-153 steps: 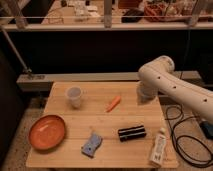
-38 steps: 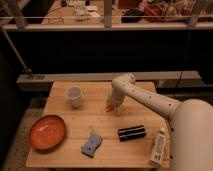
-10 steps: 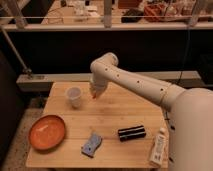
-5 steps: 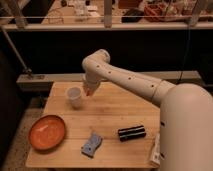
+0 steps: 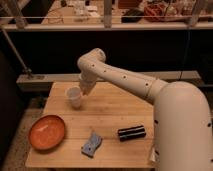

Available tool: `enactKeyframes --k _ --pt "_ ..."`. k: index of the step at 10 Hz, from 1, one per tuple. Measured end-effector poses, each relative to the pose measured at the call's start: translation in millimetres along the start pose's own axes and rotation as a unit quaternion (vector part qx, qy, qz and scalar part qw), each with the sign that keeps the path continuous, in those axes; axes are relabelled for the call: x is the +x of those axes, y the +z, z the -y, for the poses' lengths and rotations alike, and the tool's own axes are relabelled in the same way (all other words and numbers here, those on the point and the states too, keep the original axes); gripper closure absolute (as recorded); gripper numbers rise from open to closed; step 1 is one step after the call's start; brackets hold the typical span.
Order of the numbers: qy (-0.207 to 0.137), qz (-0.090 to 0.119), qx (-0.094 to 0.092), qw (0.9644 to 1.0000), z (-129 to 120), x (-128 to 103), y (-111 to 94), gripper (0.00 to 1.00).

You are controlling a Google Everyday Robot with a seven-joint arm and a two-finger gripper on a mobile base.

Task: Place the pepper in the ceramic cup

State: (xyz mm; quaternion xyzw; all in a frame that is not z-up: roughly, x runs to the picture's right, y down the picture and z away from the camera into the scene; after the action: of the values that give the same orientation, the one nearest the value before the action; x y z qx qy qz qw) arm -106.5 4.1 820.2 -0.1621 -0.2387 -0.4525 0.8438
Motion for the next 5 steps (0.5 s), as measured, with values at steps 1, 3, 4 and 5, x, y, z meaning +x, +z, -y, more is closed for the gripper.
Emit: enactKeyframes --k 1,3,4,5 --pt "-0.003 0.0 0.0 1.0 3.8 -1.3 1.2 1.0" --pt "-0.007 0.0 0.001 1.0 9.9 -2.8 3.9 1.0" --pt "-0.008 0.0 0.002 1.0 12.2 -3.0 4.8 1.0" --pt "-0.011 -0.001 0.002 0.9999 14.9 -3.3 6.3 1.0"
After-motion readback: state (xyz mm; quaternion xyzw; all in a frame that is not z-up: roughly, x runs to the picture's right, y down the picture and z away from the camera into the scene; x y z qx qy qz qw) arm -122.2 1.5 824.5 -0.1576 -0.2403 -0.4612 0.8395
